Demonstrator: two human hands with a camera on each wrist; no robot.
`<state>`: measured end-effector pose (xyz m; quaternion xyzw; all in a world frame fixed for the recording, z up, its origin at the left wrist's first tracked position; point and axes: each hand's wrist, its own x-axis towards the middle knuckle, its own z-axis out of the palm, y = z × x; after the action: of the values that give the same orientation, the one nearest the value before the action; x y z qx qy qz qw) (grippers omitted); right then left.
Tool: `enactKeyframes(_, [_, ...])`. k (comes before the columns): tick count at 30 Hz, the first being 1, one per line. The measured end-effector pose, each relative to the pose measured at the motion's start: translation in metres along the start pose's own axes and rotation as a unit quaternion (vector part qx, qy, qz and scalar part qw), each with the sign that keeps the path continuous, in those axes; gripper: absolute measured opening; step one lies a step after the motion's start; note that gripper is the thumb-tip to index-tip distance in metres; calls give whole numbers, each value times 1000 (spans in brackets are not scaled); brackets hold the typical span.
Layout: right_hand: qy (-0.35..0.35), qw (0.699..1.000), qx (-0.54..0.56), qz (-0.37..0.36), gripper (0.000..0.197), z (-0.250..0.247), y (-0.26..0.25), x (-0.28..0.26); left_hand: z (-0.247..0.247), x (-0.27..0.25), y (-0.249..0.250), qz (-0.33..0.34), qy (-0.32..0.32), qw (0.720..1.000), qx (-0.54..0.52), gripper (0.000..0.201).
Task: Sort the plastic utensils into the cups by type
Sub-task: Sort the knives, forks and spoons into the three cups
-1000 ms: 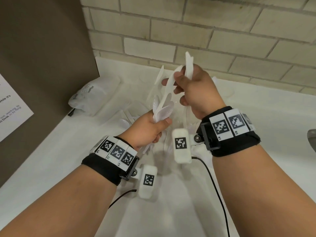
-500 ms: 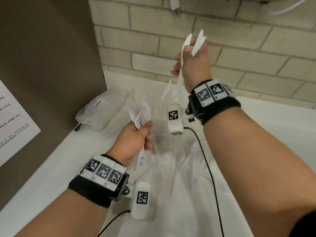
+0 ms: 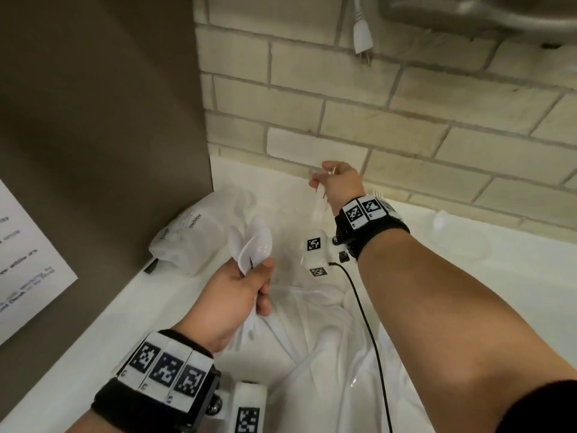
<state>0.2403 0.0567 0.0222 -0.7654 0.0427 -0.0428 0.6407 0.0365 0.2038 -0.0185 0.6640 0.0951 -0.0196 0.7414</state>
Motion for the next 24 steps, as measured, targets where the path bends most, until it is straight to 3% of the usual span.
enactKeyframes(3, [4, 999, -53, -9, 46, -8, -6, -5, 4, 1, -1, -8, 0, 1000, -3, 31])
enactKeyframes(7, [17, 988, -117, -95, 47, -21, -27, -24, 14, -5, 2, -15, -26, 999, -25, 28])
enactKeyframes(9, [18, 984, -116, -132, 42, -28, -37, -40, 17, -10, 4, -25, -67, 996, -56, 26])
enactKeyframes(12, [-2, 989, -28, -146, 29, -42, -47, -78, 17, -20, 8, -40, -177, 974, -136, 24])
enactKeyframes(16, [-88, 994, 46, -43, 15, -61, -43, -133, 20, -32, 10, -49, -267, 949, -160, 32])
enactKeyframes(18, [-144, 989, 8, 19, 40, -71, -34, -152, 24, -36, 10, -53, -286, 944, -156, 32])
enactKeyframes(20, [-192, 979, 4, 65, 50, -77, -28, -168, 30, -39, 9, -52, -301, 941, -144, 32])
enactKeyframes(24, [-186, 972, 111, 91, 20, -85, -33, -185, 41, -47, 6, -61, -311, 941, -121, 30])
